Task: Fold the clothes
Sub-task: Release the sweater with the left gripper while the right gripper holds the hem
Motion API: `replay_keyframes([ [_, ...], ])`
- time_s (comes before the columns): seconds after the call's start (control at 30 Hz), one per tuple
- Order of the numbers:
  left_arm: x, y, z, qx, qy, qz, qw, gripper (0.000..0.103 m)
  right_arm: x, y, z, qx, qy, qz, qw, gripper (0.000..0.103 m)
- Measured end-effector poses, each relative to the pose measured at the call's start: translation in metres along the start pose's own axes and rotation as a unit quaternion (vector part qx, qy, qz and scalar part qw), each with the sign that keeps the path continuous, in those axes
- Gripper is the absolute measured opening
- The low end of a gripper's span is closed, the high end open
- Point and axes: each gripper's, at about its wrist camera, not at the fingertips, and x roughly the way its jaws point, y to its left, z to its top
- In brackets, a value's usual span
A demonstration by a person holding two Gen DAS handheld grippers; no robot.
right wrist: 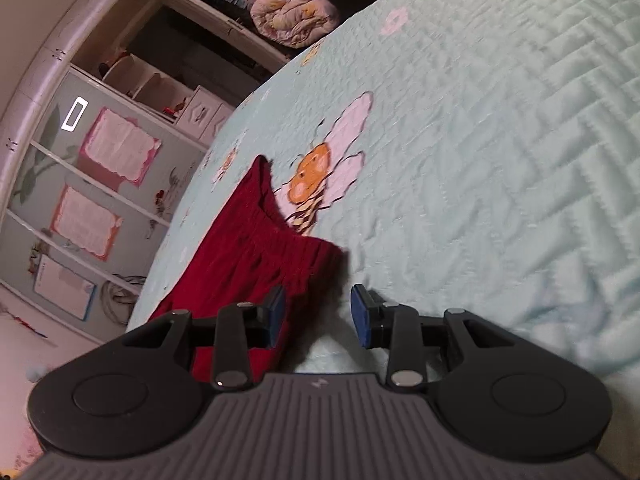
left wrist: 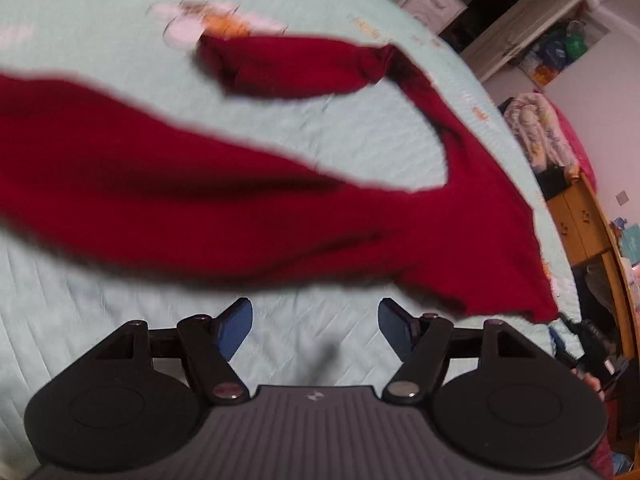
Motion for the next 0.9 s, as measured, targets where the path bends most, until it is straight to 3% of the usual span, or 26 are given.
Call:
replay_keyframes([
  [0.17, -0.003, -0.003, 0.0, -0.012, -0.016, -0.031, 0.9993, 0.072, 0.007, 0.007, -0.004, -0.034, 0.012, 0.007, 0.999, 0.034],
  [0.3, -0.008, -0.018, -0.01, 0.05, -0.01, -0.035, 0.9981, 0.072, -0.007, 0.021, -0.016, -0.07, -0.005, -0.021, 0.997, 0.034],
  [0.47, 0.007, -0.053, -0.012, 0.126, 0.017, -0.073, 0.9892, 0.07, -0.028, 0.07, -0.04, -0.226, -0.032, -0.024, 0.973, 0.033],
  [0.6, 0.044, -0.108, 0.003, 0.195, 0.024, -0.114, 0.9738, 0.07, -0.004, 0.098, -0.029, -0.292, 0.054, 0.034, 0.954, 0.028],
  [0.7, 0.078, -0.155, 0.014, 0.244, 0.028, -0.151, 0.9576, 0.07, 0.025, 0.114, -0.015, -0.327, 0.135, 0.071, 0.933, 0.025],
  [0.77, 0.101, -0.185, 0.016, 0.284, 0.028, -0.166, 0.944, 0.07, 0.046, 0.12, 0.0, -0.347, 0.163, 0.071, 0.921, 0.018],
  [0.83, 0.122, -0.194, 0.015, 0.295, 0.032, -0.16, 0.9415, 0.072, 0.067, 0.126, 0.015, -0.368, 0.186, 0.069, 0.908, 0.018],
  [0.9, 0.144, -0.202, 0.015, 0.304, 0.036, -0.152, 0.9397, 0.072, 0.098, 0.118, 0.036, -0.359, 0.199, 0.049, 0.911, 0.018],
])
